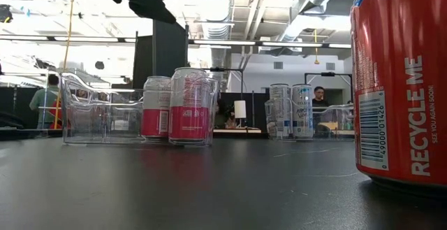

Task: Sort soda cans
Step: Put the pink-white soda can into the bottom transparent bin

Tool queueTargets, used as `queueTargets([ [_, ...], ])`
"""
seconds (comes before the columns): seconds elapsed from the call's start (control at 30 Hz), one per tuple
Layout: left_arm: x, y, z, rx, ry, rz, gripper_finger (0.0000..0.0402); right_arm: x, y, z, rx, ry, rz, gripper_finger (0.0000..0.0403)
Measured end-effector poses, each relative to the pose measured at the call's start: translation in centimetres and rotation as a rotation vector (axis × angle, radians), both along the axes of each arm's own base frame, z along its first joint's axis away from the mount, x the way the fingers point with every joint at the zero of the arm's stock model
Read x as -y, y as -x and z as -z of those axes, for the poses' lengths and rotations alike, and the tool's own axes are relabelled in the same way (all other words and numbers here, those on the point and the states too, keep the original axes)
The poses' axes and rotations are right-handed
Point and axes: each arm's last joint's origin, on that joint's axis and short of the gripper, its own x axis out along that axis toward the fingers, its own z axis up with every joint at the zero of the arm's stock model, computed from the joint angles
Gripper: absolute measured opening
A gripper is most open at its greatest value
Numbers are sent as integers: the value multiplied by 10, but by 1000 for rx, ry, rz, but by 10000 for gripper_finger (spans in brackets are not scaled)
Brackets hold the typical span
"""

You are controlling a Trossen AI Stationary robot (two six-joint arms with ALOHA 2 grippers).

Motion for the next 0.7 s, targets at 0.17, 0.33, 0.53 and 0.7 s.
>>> queueTargets([
  [0.17,0,0,0,0,3,-2,332,4,-2,0,-38,-4,-65,328],
  [0.33,0,0,0,0,3,-2,332,9,-4,-1,-57,28,-134,328],
  [0.53,0,0,0,0,3,-2,332,17,-8,-1,-110,13,-190,328],
  [0.7,0,0,0,0,6,-3,332,23,-10,-1,-136,-3,-201,328],
])
